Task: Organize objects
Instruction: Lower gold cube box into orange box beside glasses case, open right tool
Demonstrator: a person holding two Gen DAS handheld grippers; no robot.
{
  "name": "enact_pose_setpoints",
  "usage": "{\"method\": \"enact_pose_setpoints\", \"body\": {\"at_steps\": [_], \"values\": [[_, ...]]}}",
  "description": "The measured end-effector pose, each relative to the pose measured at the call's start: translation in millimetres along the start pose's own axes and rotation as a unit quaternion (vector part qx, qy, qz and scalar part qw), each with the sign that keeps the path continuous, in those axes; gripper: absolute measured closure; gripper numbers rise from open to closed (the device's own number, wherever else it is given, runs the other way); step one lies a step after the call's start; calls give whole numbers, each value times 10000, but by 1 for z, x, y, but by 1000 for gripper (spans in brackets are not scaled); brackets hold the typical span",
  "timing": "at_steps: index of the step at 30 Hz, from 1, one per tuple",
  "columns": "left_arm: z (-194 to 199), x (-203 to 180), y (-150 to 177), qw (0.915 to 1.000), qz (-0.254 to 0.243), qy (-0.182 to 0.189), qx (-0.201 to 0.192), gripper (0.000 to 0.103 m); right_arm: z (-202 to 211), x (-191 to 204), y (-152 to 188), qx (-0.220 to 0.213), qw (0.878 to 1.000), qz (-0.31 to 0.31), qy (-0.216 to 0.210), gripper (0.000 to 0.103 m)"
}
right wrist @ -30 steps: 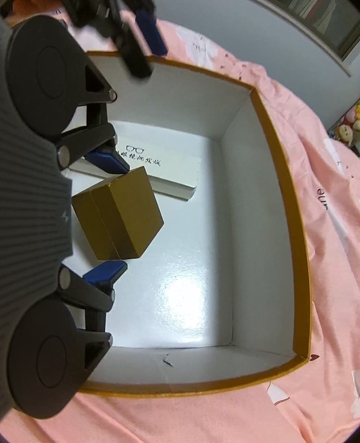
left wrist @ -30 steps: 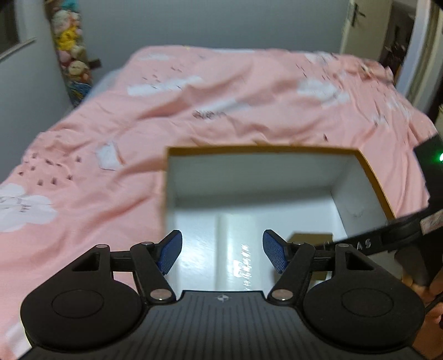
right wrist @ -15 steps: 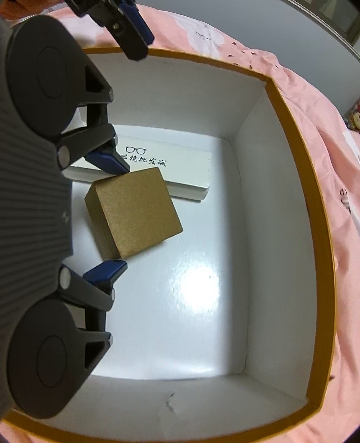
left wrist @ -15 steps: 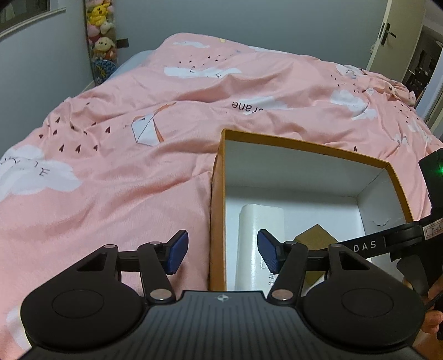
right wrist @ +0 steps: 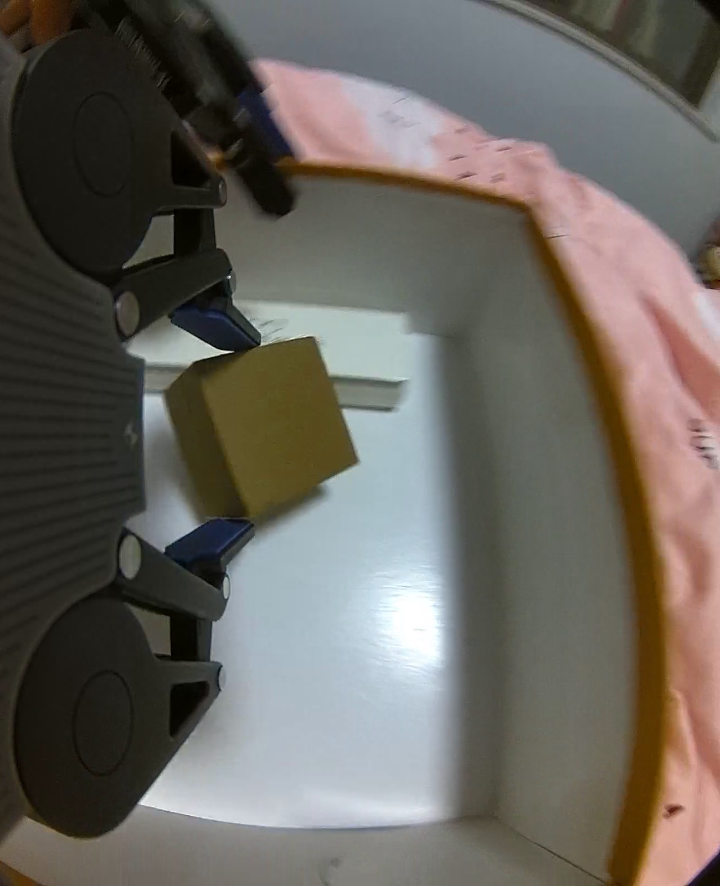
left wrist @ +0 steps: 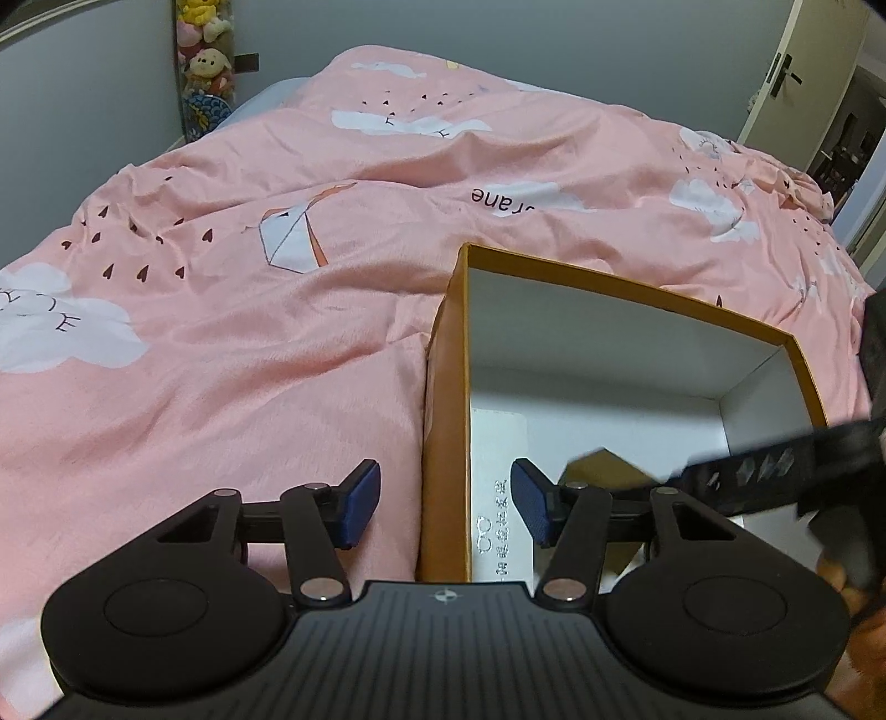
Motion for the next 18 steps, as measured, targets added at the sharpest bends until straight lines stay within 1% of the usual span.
{"method": "enact_pose_setpoints", "body": {"at_steps": [5, 8, 14, 18], "values": [[-9, -2, -3, 10000, 1, 26, 15, 40, 6, 12, -27, -430, 9984, -327, -136, 35], [-12, -2, -4, 10000, -16, 18, 25, 43, -1, 21, -45, -611, 9969, -463, -156, 35], [-22, -1, -7, 10000, -26, -17, 58, 45, -28, 34, -65, -687, 9966, -442, -105, 35], [-28, 3, -6, 9999, 11, -56, 100, 45, -44, 34, -64, -497, 9968, -600, -185, 35]]}}
Point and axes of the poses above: each gripper's, at about its wrist camera, not at the fingertips, and z roughly against the way its jaws point, x to its left, y to its underside, the point moved 10 cm from there along -z, roughly the way its jaws point, and after that the axes turned 14 degrees about -x, right-handed, at the moved point
